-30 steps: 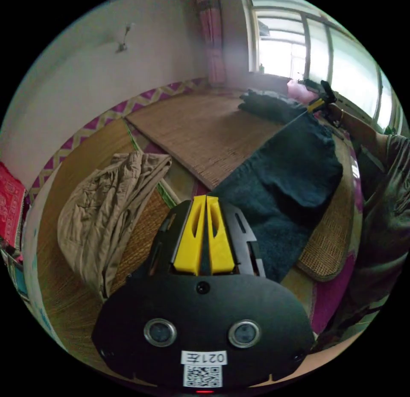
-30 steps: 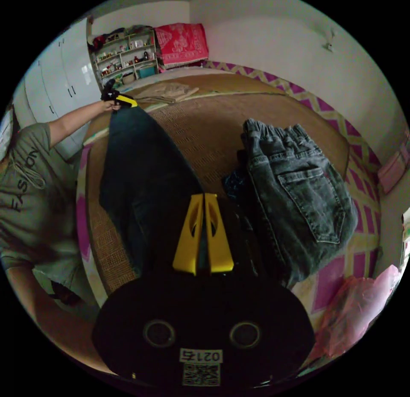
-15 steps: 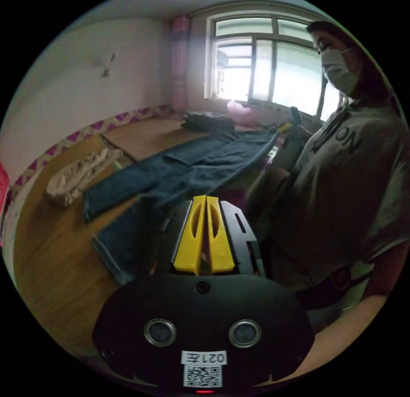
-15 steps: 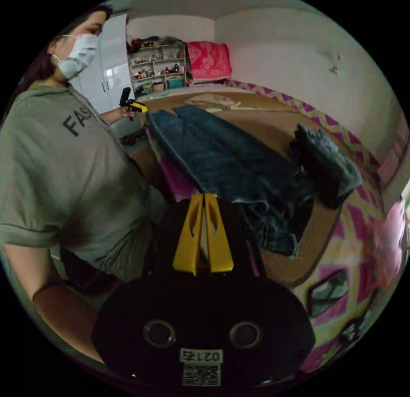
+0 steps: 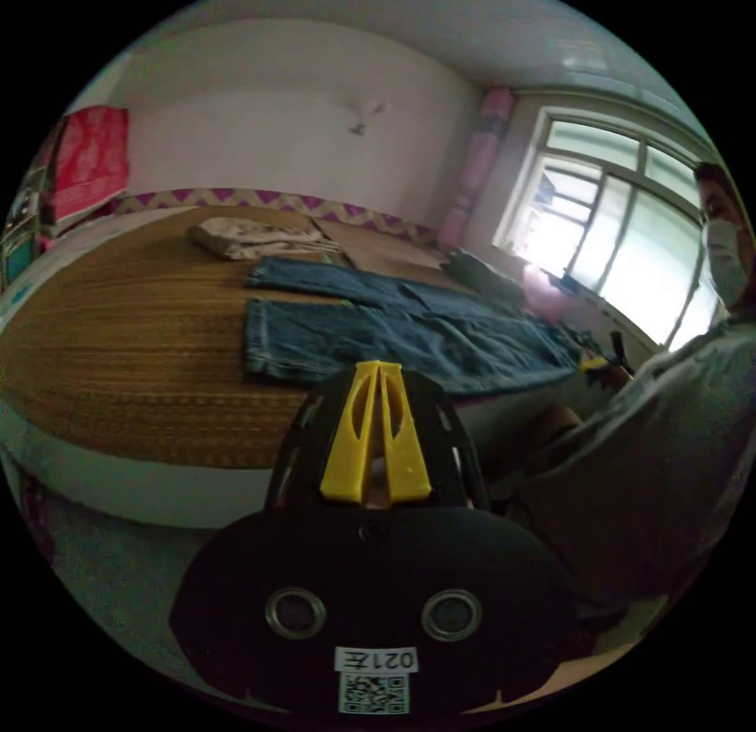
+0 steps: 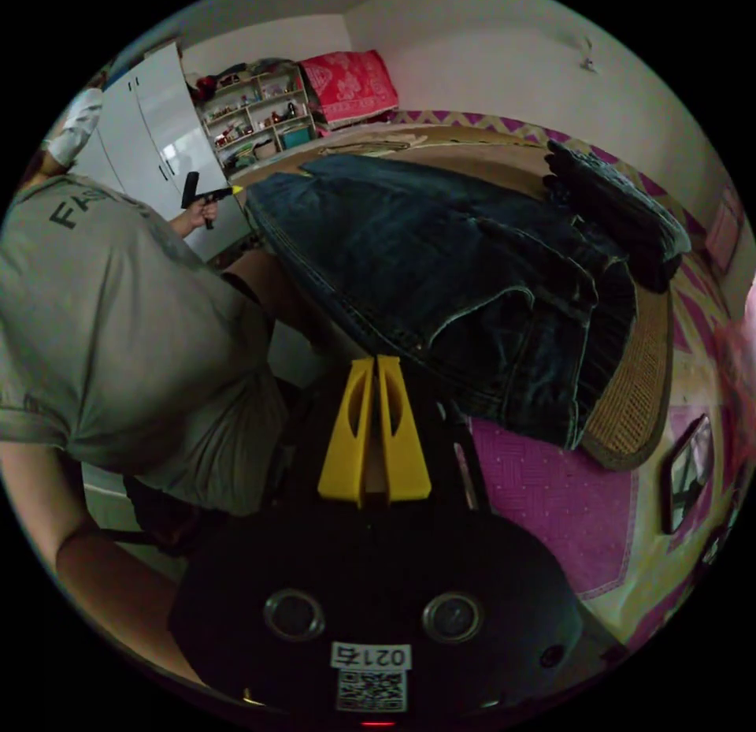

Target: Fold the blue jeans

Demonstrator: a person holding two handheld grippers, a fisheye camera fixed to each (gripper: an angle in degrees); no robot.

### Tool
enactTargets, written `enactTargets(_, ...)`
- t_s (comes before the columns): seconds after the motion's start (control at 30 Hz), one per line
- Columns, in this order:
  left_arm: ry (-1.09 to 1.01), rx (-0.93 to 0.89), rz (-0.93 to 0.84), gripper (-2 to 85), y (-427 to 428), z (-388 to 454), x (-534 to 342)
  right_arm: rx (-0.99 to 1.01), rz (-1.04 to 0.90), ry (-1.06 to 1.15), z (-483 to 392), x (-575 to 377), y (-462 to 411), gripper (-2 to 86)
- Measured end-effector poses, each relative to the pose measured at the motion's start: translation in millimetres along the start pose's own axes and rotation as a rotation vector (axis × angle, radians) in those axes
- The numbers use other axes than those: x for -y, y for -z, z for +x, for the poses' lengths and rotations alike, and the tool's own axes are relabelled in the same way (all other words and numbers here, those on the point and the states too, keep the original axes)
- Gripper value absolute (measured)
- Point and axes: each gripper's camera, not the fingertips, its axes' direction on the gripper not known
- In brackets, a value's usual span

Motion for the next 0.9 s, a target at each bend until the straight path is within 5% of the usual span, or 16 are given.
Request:
enactTargets(0.13, 0.02, 0.101, -0.046, 6.5, 0.1, -7.6, 18.0, 0.066, 0.062, -0.029, 9.6, 15.0, 33.3, -0.4)
enactTargets(0.27, 0.075, 0.099, -0.03, 6.3, -6.7, -16.7, 30.2, -0.117, 0.332, -0.14, 25.9, 24.4, 78.4, 4.6)
enactTargets(0.43, 0.106, 0.152, -0.066, 0.3, -20.7, -15.0, 34.9, -0.423, 0.036, -0.306, 66.9, 46.7, 19.4, 6.2)
enactTargets(0.67, 0.102, 0.179, -0.077, -0.8, -17.8, -13.1, 26.6, -0.467, 0.239, -0.408, 63.4, 29.1, 4.2, 5.6)
enactTargets(0.9, 0.032, 0.204, -0.048, 4.3, -5.5, -8.2, 18.5, -0.542, 0.189, -0.39, 62.8, 48.2, 0.1, 5.7)
